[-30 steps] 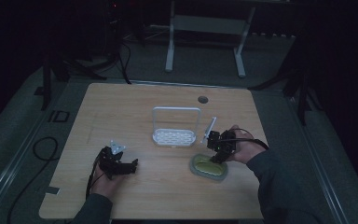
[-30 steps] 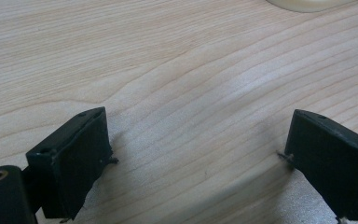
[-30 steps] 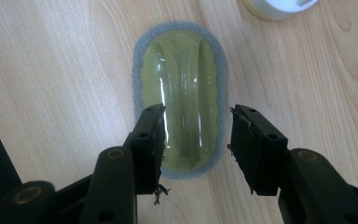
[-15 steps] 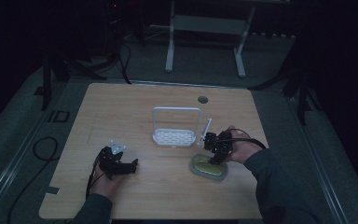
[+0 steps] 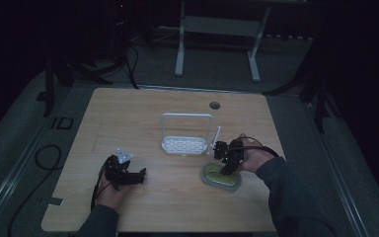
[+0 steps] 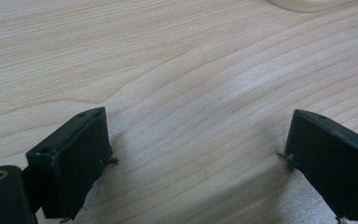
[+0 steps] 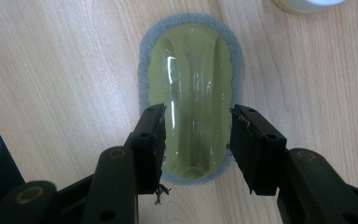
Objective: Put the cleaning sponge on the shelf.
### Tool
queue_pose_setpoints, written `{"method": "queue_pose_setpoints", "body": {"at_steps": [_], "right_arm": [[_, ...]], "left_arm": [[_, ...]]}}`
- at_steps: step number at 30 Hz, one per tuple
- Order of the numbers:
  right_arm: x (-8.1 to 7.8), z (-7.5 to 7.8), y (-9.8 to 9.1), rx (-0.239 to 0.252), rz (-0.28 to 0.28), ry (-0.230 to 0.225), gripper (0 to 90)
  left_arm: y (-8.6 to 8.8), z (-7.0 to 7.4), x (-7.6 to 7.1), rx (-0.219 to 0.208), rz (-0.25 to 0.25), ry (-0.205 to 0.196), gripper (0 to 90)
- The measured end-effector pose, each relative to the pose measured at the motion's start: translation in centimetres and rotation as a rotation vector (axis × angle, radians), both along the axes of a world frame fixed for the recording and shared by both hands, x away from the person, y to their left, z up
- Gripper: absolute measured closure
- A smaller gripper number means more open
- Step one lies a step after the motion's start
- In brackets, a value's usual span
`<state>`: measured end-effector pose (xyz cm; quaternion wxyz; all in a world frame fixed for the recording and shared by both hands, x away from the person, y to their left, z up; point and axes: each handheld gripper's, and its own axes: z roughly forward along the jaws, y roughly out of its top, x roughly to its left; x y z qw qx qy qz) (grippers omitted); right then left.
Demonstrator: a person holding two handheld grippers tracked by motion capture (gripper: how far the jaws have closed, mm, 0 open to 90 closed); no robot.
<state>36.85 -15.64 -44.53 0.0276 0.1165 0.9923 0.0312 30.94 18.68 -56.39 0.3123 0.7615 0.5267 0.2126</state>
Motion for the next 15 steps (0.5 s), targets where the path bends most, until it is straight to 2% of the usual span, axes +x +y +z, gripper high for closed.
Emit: {"method": "queue_pose_setpoints", "body": {"at_steps": [15], "right_arm": [[0.3, -1.1, 0.6, -0.035, 0.008, 0.024, 56.6]], "left_arm": [[0.0, 0.0, 0.0, 0.0, 0.001, 0.0, 6.7]]}}
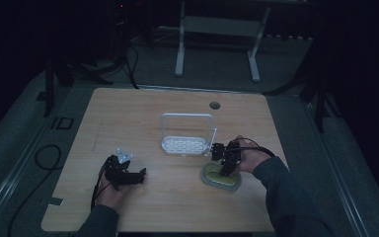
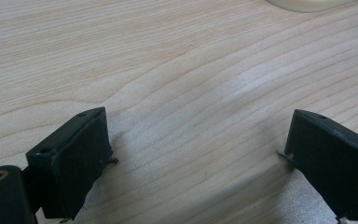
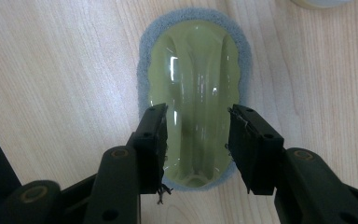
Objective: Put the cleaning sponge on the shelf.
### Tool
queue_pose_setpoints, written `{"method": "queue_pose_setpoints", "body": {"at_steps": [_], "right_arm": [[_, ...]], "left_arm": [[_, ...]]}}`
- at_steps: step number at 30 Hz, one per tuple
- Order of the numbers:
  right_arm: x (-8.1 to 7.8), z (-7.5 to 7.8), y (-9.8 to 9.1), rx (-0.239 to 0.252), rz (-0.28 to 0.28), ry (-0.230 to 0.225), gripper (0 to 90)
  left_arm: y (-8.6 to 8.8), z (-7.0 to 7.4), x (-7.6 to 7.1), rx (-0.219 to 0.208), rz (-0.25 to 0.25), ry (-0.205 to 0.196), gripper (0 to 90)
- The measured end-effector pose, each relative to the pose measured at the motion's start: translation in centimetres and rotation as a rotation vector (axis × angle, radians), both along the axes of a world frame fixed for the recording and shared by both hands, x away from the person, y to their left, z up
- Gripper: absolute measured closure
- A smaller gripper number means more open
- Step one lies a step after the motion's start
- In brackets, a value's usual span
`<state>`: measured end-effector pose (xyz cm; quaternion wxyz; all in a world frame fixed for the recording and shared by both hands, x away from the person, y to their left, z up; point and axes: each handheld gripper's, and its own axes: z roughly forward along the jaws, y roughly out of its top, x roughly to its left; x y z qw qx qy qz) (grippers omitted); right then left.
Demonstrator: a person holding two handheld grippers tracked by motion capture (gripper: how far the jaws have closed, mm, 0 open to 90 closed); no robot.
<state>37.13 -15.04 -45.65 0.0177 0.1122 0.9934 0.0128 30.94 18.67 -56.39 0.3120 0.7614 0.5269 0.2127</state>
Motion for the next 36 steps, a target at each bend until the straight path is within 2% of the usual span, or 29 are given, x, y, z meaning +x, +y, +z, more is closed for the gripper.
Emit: {"method": "queue_pose_setpoints", "body": {"at_steps": [19, 36], "right_arm": [[0.6, -1.4, 0.0, -0.019, -0.009, 0.025, 61.4], [0.7, -1.8, 0.1, -0.032, -0.004, 0.038, 69.9]], "left_arm": [[0.0, 0.0, 0.0, 0.001, -0.001, 0.001, 6.6], [0.0, 0.0, 0.0, 0.001, -0.001, 0.001, 6.7]]}}
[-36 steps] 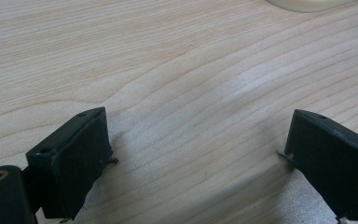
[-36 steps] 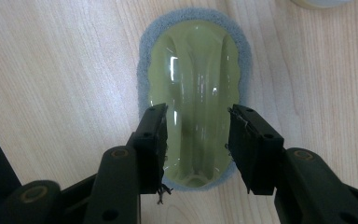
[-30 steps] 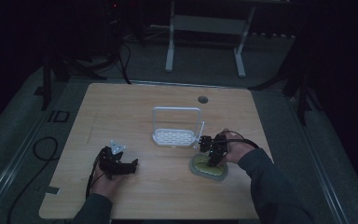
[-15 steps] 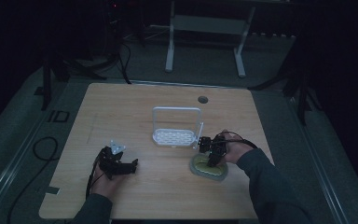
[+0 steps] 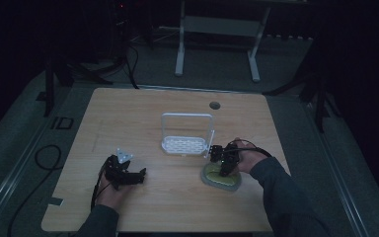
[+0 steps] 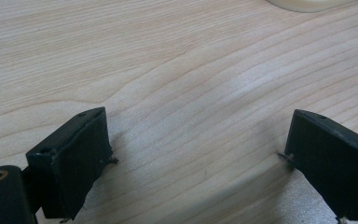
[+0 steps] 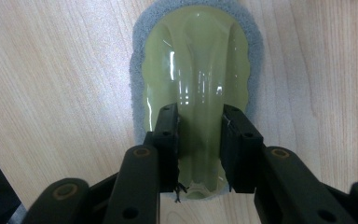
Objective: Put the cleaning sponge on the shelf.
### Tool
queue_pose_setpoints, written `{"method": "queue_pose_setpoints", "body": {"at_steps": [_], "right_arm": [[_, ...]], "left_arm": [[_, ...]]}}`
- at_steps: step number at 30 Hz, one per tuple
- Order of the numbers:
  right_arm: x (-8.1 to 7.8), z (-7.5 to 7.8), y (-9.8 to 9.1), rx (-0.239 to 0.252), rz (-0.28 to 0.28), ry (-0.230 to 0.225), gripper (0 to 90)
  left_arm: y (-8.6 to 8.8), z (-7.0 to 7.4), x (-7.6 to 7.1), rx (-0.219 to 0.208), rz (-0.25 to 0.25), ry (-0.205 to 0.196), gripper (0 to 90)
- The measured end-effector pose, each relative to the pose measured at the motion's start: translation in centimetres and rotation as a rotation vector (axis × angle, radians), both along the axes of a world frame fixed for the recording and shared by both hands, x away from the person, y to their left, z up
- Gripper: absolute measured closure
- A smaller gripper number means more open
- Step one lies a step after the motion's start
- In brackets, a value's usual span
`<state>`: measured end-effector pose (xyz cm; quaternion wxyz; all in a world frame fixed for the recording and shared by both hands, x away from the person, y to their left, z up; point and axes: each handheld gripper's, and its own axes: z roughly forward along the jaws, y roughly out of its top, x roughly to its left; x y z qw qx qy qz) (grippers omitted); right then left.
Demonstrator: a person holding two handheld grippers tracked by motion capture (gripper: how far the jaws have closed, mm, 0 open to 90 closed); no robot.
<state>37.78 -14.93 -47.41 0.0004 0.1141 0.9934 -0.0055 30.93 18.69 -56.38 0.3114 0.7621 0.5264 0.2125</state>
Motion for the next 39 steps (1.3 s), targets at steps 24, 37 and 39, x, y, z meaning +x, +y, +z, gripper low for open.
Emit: {"method": "queue_pose_setpoints", "body": {"at_steps": [24, 37, 39], "right_arm": [[-0.2, 0.4, 0.4, -0.003, 0.032, -0.005, 71.3], [-0.5, 1.2, 0.9, 0.004, 0.059, -0.027, 71.4], [-0.5, 1.3, 1.0, 0.009, 0.065, -0.029, 71.4]], "left_arm": [[0.0, 0.0, 0.0, -0.001, 0.001, -0.001, 6.7], [0.0, 0.0, 0.0, -0.002, 0.001, -0.001, 6.6], [0.0, 0.0, 0.0, -0.002, 0.001, -0.001, 6.7]]}}
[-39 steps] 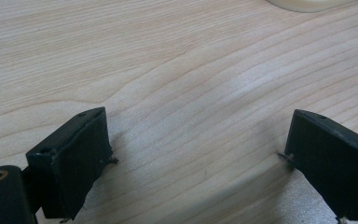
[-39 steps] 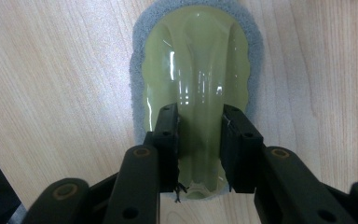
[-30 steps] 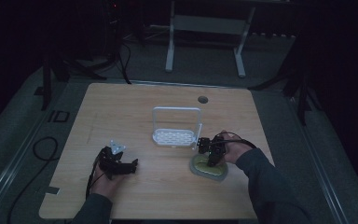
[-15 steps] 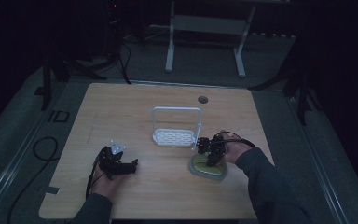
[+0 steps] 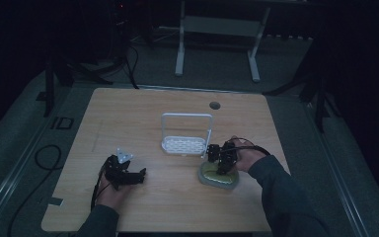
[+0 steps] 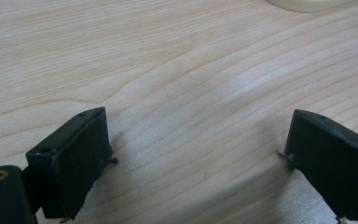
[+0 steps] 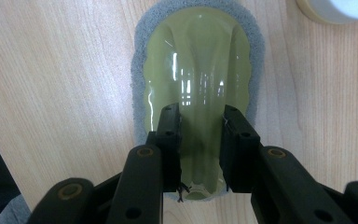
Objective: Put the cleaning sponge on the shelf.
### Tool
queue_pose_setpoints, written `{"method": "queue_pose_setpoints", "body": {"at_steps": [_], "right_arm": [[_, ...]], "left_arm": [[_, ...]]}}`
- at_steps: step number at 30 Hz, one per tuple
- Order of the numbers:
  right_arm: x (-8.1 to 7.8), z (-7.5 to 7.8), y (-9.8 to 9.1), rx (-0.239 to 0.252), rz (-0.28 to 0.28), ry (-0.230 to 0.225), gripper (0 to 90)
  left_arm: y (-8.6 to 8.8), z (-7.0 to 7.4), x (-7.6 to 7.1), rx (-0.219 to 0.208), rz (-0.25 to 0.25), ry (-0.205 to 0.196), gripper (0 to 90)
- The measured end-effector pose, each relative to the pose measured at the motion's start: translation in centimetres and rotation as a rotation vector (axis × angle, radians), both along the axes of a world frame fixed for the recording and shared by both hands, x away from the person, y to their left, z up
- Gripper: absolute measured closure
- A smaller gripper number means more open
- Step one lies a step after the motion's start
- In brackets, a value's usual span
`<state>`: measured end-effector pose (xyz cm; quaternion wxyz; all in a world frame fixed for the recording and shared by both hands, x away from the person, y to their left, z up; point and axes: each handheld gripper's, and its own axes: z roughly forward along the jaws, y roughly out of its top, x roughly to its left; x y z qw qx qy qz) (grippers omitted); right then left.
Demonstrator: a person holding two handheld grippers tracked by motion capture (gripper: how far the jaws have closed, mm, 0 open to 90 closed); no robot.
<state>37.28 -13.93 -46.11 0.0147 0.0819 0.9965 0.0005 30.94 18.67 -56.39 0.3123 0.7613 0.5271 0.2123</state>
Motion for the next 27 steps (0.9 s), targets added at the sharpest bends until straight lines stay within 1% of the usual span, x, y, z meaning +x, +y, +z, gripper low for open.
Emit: {"method": "queue_pose_setpoints", "body": {"at_steps": [10, 19, 22, 23, 27], "right_arm": [[-0.1, 0.6, 0.5, 0.008, 0.01, -0.021, 71.4], [-0.1, 1.1, 1.4, 0.02, 0.038, -0.035, 71.4], [-0.1, 1.2, 1.6, 0.018, 0.04, -0.041, 71.4], [-0.1, 1.4, 1.8, 0.026, 0.044, -0.045, 71.5], [-0.2, 1.5, 1.9, 0.029, 0.048, -0.05, 71.5]], "left_arm": [[0.0, 0.0, 0.0, 0.0, 0.0, 0.0, 6.6], [0.0, 0.0, 0.0, -0.001, 0.0, 0.0, 6.6], [0.0, 0.0, 0.0, -0.001, 0.0, 0.0, 6.7], [0.0, 0.0, 0.0, -0.001, 0.001, 0.0, 6.7], [0.0, 0.0, 0.0, -0.001, 0.0, 0.0, 6.7]]}}
